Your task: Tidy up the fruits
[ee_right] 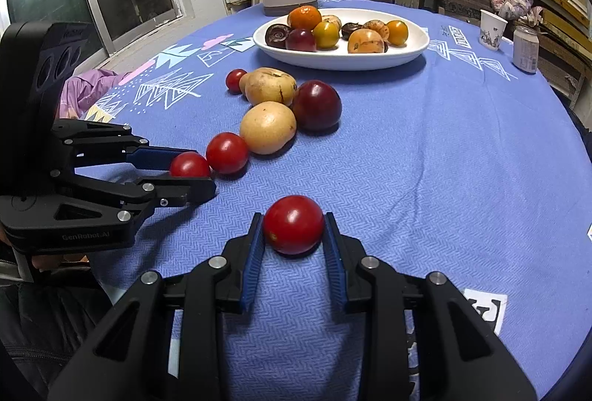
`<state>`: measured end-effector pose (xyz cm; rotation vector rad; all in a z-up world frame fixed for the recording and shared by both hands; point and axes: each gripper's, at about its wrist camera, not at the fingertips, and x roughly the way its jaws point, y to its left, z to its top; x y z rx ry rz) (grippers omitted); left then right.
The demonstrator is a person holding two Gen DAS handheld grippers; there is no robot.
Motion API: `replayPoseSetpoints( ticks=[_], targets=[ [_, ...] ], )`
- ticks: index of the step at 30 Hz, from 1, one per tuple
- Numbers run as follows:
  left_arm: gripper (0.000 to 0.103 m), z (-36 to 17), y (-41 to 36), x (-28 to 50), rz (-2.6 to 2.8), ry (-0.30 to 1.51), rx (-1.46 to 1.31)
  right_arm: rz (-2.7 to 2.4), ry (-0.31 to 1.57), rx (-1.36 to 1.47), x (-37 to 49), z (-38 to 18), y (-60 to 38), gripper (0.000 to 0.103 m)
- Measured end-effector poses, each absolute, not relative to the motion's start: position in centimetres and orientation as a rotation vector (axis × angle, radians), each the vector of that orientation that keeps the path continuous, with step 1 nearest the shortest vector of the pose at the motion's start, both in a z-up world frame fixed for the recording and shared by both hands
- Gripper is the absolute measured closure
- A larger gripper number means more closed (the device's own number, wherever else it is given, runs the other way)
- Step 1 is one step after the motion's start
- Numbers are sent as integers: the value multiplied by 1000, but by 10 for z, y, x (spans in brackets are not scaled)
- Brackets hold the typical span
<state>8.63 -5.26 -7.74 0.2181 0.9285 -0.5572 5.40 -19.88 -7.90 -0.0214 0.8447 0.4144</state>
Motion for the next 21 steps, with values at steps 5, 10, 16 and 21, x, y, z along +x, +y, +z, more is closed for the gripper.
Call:
replayPoseSetpoints(
  ticks=[5,10,16,21],
  targets=[
    [72,-76,-48,88,-556,943,199,412,844,-8,55,-78,-201,72],
    [72,-73,-40,92,-532,939,183,414,833,3,54,-72,-204,72],
    [72,-61,-26,94,-510,912,157,410,827,6,52,-69,-206,72],
    [72,-57,-19,96,-494,913,138,413,824,3,51,-67,-205,72]
  ],
)
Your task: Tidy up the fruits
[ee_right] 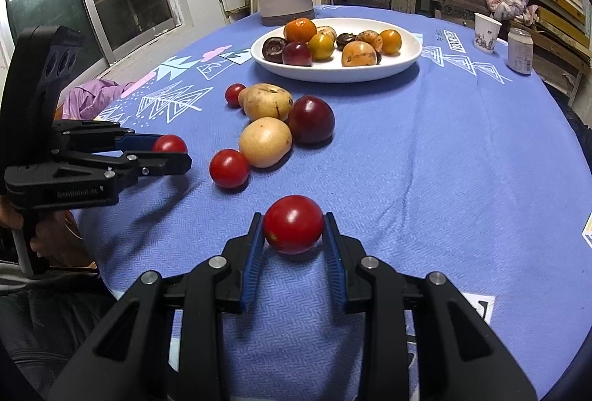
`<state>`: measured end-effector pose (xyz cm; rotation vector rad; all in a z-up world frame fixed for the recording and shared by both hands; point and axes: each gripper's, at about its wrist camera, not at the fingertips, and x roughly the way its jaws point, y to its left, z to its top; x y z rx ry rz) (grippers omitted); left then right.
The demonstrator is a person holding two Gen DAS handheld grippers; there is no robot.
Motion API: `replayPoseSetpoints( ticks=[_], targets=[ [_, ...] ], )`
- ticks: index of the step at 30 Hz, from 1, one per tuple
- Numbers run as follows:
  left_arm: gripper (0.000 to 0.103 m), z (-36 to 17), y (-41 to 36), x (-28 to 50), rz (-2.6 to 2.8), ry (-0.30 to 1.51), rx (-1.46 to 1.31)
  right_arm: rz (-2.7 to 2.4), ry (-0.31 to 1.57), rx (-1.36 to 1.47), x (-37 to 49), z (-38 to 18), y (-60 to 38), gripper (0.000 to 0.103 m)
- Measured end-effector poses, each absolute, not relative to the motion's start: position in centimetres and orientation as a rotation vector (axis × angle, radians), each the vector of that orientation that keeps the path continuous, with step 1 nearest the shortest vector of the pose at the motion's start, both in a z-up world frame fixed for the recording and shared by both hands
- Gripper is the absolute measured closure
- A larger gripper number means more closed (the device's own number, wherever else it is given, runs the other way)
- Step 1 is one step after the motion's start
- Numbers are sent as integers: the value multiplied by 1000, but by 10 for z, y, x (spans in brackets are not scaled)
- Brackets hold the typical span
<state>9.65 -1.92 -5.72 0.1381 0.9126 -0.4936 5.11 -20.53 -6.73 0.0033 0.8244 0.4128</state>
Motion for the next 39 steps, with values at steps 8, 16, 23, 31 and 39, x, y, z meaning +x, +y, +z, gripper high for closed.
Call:
replayPoseSetpoints(
  ticks=[8,16,23,31,39],
  targets=[
    [72,-59,-16,98,-484,922,126,413,825,3,52,-68,-204,72],
    [72,-64,-13,101,-477,935,123,418,836,2,52,-70,-202,72],
    [72,-74,-11,101,-476,947,128,417,851,-11,53,-77,-200,71],
    [71,-75,-7,98,-468,936,115,410,855,-23,54,-79,-199,72],
    [72,-72,-8,95,-465,922,130,409,838,-7,55,-74,-200,73]
  ],
)
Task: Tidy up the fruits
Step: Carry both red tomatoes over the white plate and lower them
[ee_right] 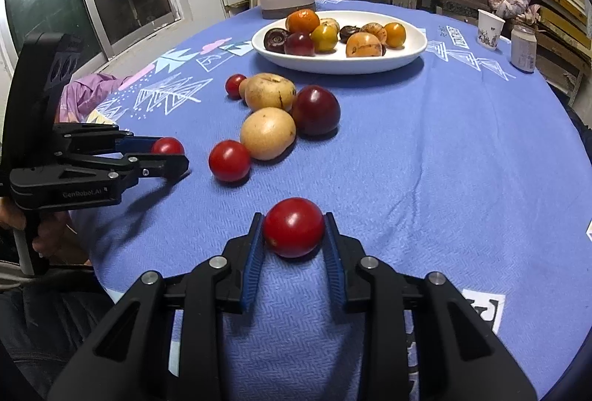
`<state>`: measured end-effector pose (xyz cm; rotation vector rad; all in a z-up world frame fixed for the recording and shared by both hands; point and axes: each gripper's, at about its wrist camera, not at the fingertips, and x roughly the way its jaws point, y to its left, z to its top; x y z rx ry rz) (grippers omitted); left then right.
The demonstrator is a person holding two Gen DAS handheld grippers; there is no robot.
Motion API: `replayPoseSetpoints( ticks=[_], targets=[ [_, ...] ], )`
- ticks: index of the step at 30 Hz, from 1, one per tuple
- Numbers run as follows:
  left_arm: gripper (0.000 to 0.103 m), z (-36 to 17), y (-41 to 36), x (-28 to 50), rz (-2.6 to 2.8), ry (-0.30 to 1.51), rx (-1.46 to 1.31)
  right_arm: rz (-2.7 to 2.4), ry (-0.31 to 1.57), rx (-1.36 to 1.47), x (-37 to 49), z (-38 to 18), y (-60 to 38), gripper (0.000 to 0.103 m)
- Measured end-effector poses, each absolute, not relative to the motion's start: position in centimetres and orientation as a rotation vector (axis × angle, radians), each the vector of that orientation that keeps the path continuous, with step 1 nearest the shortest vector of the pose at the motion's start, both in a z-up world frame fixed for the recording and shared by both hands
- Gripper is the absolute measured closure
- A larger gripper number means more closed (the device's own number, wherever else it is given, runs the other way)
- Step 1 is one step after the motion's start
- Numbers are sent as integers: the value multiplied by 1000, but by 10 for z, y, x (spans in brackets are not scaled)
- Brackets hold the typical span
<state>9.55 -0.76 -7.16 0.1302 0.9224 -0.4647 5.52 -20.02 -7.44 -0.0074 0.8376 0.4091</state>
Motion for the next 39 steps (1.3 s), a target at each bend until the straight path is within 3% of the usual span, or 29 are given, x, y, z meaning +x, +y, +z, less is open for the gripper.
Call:
replayPoseSetpoints(
  ticks=[19,39],
  targets=[
    [71,-26,-12,133,-438,836,168,410,674,16,81,-5,-221,72],
    [71,-4,-51,255,-420,811,174,409,685,11,210,11,-202,72]
  ],
)
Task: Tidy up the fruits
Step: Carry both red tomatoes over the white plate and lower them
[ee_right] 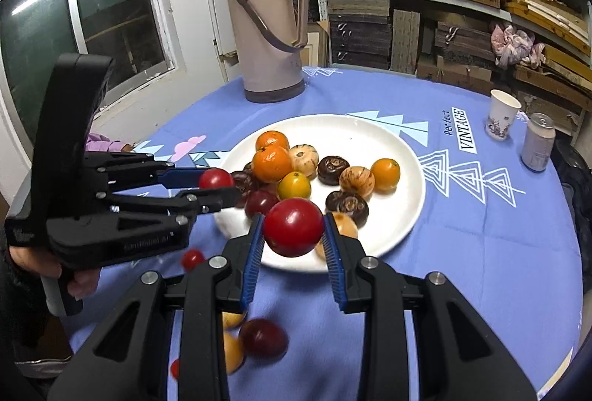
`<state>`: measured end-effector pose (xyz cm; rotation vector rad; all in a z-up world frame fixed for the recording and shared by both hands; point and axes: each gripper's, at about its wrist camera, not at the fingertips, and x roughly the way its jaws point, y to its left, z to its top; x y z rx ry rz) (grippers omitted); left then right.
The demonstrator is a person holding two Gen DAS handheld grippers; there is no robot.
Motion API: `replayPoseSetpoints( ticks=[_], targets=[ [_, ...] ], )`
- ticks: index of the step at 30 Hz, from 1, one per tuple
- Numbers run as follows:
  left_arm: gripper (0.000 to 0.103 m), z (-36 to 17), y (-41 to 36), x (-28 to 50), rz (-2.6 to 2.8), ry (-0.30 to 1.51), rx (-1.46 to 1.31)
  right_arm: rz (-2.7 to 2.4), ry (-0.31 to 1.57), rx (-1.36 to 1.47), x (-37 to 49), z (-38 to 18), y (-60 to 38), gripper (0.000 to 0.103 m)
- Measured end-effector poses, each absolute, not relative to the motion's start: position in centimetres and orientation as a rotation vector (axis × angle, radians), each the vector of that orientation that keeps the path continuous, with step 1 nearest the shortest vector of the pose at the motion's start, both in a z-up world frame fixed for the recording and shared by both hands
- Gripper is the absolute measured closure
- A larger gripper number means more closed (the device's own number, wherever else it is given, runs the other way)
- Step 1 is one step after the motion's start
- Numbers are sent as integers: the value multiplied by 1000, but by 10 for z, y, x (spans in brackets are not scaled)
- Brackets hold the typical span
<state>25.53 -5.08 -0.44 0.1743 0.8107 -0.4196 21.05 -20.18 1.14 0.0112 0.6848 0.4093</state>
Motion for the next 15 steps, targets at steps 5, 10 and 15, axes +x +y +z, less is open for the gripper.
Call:
replayPoseSetpoints(
  ticks=[5,10,15],
  targets=[
    [71,-12,-53,275,-423,835,157,389,718,12,238,2,-200,72],
    [71,-18,-55,288,-417,858,144,372,750,12,259,-10,-199,72],
    [71,-26,-55,298,-408,883,130,365,782,10,273,-22,-194,72]
  ],
)
